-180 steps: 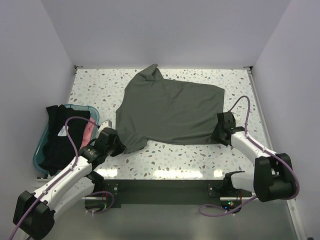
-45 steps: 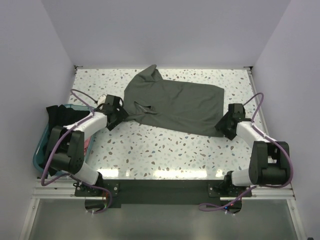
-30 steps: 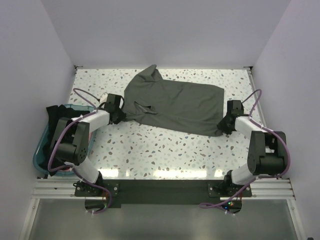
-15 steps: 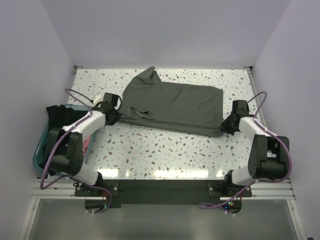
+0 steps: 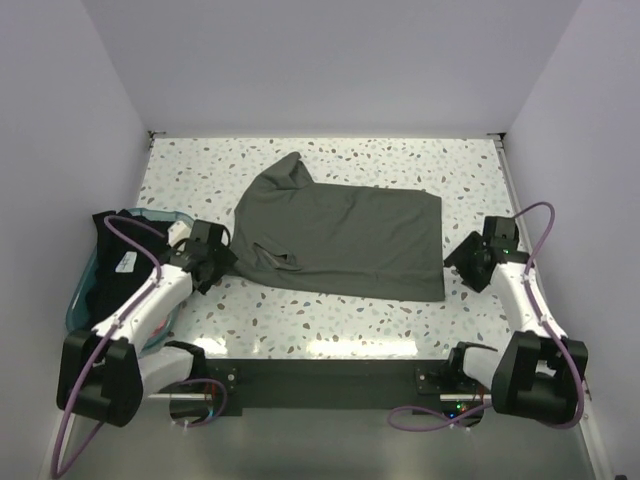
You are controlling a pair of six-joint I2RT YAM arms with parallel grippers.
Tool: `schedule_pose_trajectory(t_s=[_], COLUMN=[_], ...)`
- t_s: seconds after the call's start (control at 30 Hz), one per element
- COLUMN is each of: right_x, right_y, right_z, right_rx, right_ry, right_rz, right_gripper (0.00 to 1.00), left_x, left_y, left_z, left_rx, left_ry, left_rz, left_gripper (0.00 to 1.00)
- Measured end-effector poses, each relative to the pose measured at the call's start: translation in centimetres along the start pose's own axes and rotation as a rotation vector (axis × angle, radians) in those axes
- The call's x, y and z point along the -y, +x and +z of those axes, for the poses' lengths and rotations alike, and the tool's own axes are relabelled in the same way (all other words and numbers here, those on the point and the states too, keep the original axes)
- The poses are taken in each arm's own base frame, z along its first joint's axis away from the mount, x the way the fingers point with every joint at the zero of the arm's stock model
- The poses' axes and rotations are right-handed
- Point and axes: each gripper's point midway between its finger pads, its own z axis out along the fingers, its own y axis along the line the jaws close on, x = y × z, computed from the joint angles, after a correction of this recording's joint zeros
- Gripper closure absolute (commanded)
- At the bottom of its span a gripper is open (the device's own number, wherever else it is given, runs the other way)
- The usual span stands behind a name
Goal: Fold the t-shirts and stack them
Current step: Fold the tshirt
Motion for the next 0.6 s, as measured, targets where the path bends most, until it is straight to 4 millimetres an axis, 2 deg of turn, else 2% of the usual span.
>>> schedule_pose_trajectory(t_s=[0.03,0.13,0.23,0.3,0.43,0.53,0.6], right_x=[0.2,0.0,-1.8,-4.5,-12.8,-17.9,-19.5], right_y=[-0.1,-0.6,-2.1,-4.0,-7.5,-8.6,-8.8], right_z=[-0.3,-1.0,-1.5,-1.4,-0.3,1.6,3.3], right_rx=[0.007,0.037,0.053,0.057,0.081,0.088,0.075], right_ry=[0.003,-0.009,-0.048,-0.073,-0.163,-0.219,-0.223], right_rz=[-0.010,-0.034,-0.071,-0.120,-0.265,-0.349,-0.379], right_gripper=[0.32,0.30,0.30,0.31,0.41,0.44,0.46], left_x=[-0.1,0.6,3.4,7.0,16.7,23.8,27.6], left_y=[-0.2,-1.6,-4.0,-6.4,-10.7,-12.2,-12.2], left_z=[-0.4,-2.0,-3.5,-4.1,-3.5,-1.6,0.0], left_rx=[0.007,0.053,0.102,0.138,0.206,0.248,0.266], left_ry=[0.006,0.065,0.128,0.186,0.322,0.404,0.455], left_rz=[0.003,0.023,0.076,0.119,0.251,0.389,0.486], left_gripper=[0.18,0.17,0.19,0.19,0.20,0.20,0.20])
